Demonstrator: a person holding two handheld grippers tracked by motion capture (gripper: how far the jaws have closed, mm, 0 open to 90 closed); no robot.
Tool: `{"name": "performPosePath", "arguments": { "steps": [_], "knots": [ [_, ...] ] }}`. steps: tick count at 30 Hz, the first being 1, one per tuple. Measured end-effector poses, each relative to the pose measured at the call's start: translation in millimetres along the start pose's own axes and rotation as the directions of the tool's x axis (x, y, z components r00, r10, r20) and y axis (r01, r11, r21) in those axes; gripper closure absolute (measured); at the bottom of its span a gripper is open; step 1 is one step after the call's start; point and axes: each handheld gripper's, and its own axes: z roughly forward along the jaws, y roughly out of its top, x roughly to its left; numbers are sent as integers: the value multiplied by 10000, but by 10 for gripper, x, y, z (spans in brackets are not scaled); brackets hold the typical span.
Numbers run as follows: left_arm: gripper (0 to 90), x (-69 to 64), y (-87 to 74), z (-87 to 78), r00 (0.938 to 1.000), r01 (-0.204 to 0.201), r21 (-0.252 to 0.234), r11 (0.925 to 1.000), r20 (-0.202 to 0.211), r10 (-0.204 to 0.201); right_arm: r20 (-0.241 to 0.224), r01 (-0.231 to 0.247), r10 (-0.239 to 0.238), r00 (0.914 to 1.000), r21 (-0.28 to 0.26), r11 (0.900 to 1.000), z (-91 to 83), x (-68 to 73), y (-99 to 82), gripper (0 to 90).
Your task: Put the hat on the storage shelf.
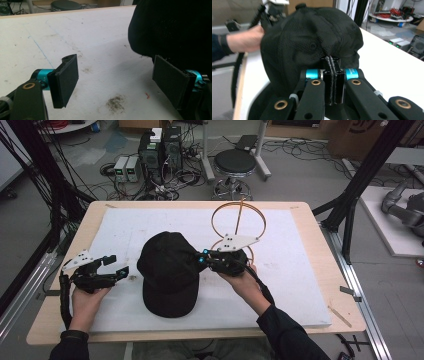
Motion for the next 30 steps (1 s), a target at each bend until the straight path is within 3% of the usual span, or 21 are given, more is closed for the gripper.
{"name": "performPosePath", "arguments": {
  "steps": [4, 19, 26, 30],
  "knots": [
    [211, 4, 1, -5, 10000, -5, -4, 10000, 0, 5, -47, -68, 66, 10000, -289, 9996, -53, 4, 86, 900],
    [211, 6, 0, -3, 10000, 33, 3, 10000, 10, -33, 22, 456, -457, 9990, -986, 9941, -208, 92, 486, 900],
    [211, 1, 0, 0, 10000, 41, 15, 10000, 37, -41, 361, 618, -574, 9977, -1355, 9889, -352, 117, 704, 900],
    [211, -1, -1, 3, 10000, 52, -12, 10000, 43, -52, 689, 643, -524, 9962, -1826, 9811, -488, 87, 837, 900]
  ]
}}
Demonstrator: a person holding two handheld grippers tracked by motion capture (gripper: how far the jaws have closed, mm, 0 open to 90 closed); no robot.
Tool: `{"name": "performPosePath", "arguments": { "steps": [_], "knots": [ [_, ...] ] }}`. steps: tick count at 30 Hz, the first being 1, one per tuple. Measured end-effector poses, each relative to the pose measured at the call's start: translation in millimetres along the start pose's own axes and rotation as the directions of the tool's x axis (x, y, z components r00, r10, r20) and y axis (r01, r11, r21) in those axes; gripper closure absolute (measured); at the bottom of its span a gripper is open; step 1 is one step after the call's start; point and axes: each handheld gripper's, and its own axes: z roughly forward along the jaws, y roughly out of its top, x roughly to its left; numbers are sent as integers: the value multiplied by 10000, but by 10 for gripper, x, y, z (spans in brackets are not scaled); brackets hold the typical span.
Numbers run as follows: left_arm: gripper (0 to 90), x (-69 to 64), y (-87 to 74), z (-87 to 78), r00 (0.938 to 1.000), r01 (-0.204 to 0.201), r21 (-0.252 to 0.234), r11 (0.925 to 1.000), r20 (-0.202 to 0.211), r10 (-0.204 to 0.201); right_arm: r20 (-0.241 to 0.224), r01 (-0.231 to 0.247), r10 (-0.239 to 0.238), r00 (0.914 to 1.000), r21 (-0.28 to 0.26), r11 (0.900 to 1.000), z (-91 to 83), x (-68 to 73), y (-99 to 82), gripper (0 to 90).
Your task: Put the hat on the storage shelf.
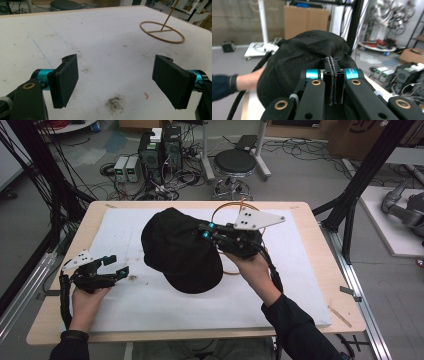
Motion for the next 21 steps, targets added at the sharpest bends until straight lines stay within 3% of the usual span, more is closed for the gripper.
{"name": "performPosePath", "arguments": {
  "steps": [6, 9, 13, 21],
  "knots": [
    [211, 0, 0, 2, 10000, 4, 5, 10000, 22, -4, 743, 33, -9, 9972, -323, 9995, -178, -84, 171, 900],
    [211, 2, 0, 2, 10000, 4, 8, 10000, 17, -4, 1294, 51, 14, 9916, -503, 9987, -323, -152, 226, 900],
    [211, 1, -1, 4, 10000, 20, 21, 10000, 6, -20, 1599, 52, 51, 9871, -642, 9979, -428, -214, 245, 900],
    [211, -1, -3, 17, 10000, 8, 33, 10000, 42, -8, 2575, 113, 126, 9662, -914, 9958, -676, -413, 279, 900]
  ]
}}
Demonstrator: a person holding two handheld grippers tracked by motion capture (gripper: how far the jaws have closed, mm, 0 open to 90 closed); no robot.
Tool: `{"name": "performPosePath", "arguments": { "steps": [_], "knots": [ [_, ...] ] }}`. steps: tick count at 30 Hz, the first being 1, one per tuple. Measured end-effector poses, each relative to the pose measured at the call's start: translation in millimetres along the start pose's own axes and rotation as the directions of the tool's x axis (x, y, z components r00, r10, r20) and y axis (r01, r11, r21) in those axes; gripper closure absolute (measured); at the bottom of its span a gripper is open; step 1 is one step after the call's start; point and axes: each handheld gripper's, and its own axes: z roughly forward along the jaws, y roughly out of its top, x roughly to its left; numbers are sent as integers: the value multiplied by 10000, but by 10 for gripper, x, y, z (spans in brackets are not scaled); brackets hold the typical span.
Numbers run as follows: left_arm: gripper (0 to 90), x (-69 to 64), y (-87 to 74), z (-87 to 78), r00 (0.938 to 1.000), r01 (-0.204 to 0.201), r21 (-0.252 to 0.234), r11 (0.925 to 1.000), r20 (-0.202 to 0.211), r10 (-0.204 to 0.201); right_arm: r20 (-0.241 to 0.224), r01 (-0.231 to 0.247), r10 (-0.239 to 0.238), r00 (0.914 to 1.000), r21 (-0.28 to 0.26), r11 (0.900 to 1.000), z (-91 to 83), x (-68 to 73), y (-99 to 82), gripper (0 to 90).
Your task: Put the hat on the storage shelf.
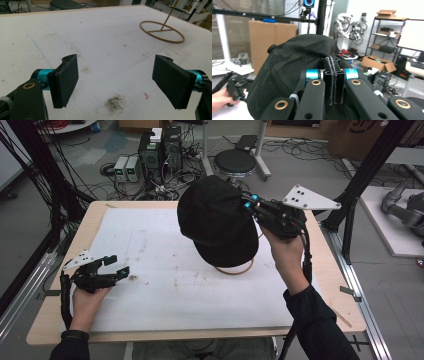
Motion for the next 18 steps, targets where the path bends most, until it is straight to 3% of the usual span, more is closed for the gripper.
{"name": "performPosePath", "arguments": {
  "steps": [9, 18],
  "knots": [
    [211, -1, -3, 7, 10000, 2, 73, 10000, 20, -2, 1040, -119, 106, 9945, 123, 9999, -105, -303, -41, 900],
    [211, 1, -8, 18, 10000, -11, 113, 9999, 31, 11, 1792, -350, 260, 9835, 472, 9983, -48, -521, -177, 900]
  ]
}}
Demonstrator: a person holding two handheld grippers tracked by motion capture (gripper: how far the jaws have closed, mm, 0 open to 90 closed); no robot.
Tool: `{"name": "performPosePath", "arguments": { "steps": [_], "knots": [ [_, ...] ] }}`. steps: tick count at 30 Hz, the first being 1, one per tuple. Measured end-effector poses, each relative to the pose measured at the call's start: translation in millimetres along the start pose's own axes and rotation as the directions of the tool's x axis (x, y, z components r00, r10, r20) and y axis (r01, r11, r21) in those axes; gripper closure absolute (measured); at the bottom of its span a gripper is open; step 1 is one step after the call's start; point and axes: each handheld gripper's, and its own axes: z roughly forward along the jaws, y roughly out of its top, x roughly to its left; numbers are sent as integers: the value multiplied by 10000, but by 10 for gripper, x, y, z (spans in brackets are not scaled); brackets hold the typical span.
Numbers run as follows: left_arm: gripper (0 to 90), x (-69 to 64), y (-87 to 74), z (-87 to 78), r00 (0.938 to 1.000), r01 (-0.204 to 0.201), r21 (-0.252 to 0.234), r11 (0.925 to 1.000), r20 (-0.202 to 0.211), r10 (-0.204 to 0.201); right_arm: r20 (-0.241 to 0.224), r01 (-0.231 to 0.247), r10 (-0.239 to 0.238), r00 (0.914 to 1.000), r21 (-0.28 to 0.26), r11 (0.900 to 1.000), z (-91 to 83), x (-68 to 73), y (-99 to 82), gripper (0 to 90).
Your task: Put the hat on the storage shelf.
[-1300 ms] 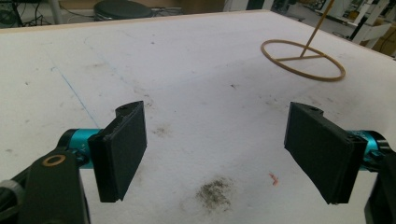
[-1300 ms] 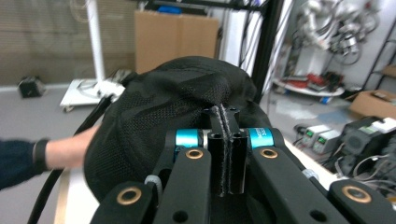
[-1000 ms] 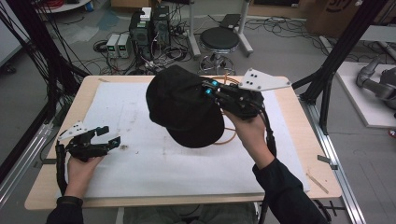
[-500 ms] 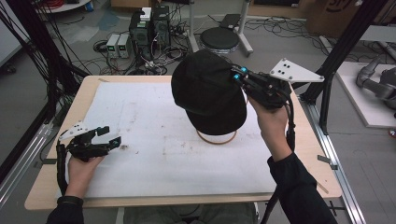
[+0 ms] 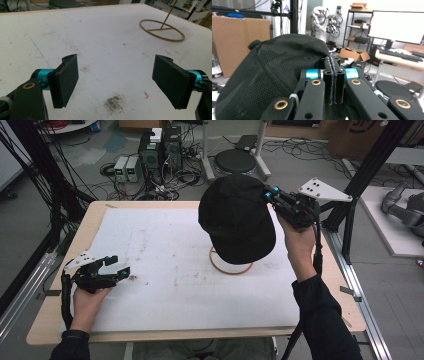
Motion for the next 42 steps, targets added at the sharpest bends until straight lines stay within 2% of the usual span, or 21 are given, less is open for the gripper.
{"name": "performPosePath", "arguments": {
  "steps": [2, 12, 18, 22, 27, 30, 34, 39, 42],
  "knots": [
    [211, 2, -2, 2, 10000, 2, 34, 10000, 6, -2, 109, -67, 67, 9999, 82, 9999, 26, -30, -20, 900],
    [211, 4, -4, 0, 10000, -13, 57, 10000, 14, 13, 732, 216, -245, 9970, 399, 9990, 175, -95, -94, 900],
    [211, 4, -6, 2, 10000, -13, 74, 10000, 33, 13, 1100, 127, -230, 9937, 926, 9956, 210, -153, -152, 900],
    [211, -1, -6, 1, 10000, -1, 107, 9999, 24, 1, 1180, -164, 19, 9930, 1217, 9924, 198, -199, -268, 900],
    [211, 0, -11, 13, 10000, -5, 125, 9999, 27, 4, 1132, -219, 51, 9936, 1477, 9888, 163, -210, -441, 897],
    [211, -3, -12, 18, 10000, 8, 143, 9999, 35, -8, 1065, -520, 334, 9938, 1771, 9828, 157, -248, -533, 861],
    [211, -3, -16, 27, 10000, 31, 165, 9999, 39, -31, 987, -675, 492, 9939, 1914, 9792, 124, -279, -648, 798],
    [211, -3, -17, 28, 10000, 33, 153, 9999, 56, -34, 1047, -912, 720, 9919, 1914, 9773, 49, -326, -738, 611],
    [210, 3, -18, 24, 10000, 37, 154, 9999, 41, -37, 994, -849, 661, 9928, 1988, 9764, -30, -354, -783, 558]
  ]
}}
